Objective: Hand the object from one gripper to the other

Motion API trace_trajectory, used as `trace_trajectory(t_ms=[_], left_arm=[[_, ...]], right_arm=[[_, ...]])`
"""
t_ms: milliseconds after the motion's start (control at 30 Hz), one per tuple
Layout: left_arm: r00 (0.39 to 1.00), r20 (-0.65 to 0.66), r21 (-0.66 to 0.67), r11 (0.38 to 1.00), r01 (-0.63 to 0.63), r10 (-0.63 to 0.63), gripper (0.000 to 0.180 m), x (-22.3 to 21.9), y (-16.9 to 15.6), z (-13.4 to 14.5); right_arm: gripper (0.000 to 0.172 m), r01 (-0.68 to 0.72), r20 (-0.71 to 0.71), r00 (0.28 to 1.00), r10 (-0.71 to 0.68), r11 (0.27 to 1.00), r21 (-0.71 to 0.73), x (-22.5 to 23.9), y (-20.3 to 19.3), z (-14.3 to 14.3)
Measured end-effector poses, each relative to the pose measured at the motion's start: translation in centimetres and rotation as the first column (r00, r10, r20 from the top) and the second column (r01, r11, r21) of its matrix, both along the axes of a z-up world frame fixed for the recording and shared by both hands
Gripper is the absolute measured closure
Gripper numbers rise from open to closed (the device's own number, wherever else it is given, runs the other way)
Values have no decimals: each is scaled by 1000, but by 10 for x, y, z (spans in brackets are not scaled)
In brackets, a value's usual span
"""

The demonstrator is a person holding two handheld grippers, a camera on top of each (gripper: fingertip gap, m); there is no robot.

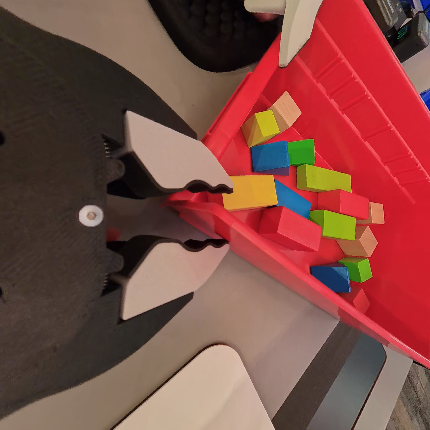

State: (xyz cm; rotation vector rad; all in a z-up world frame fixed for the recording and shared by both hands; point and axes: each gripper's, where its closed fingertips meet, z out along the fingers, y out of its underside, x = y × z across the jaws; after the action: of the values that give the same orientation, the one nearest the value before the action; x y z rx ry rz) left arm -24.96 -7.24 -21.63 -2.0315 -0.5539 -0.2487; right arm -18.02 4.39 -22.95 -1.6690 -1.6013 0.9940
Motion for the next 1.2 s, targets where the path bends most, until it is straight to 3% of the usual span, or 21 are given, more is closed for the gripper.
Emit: trace_trajectory(t_ms=[1200], left_arm=[[999,46,17,999,-28,27,100,-13,3,-5]], right_arm=[[133,-12,-20,1000,12,1000,-17,-2,-7,1]])
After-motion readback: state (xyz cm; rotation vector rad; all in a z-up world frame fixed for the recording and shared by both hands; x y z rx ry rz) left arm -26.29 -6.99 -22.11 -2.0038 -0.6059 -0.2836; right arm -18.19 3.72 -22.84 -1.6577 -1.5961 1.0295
